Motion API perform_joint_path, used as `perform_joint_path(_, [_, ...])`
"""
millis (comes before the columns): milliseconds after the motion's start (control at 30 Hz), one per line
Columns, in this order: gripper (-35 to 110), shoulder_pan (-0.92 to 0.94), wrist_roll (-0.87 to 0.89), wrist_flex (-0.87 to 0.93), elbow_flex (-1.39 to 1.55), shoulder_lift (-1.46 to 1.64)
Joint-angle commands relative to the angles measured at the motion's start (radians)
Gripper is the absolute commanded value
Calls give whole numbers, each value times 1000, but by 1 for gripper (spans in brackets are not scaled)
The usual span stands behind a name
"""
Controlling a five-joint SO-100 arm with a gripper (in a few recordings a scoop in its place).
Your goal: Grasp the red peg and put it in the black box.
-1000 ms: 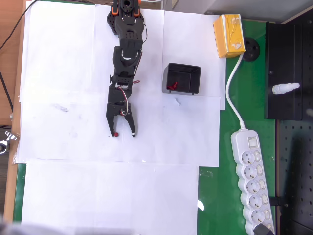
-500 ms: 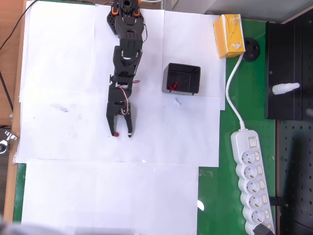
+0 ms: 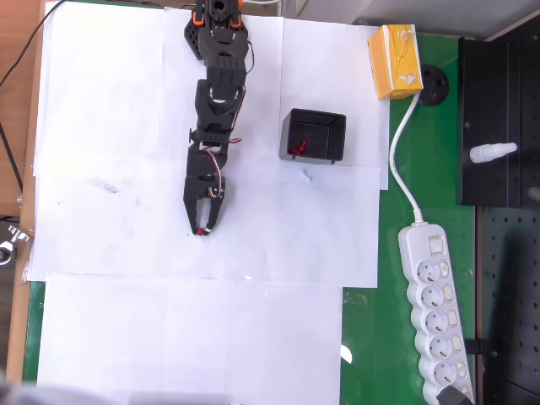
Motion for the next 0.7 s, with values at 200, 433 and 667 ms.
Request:
perform_joint_path(200, [0, 3, -8, 2, 21, -38])
perform_joint_path(433, [0, 31, 71, 434, -9, -357])
perform_joint_path(667, [0, 63, 213, 1440, 364, -638])
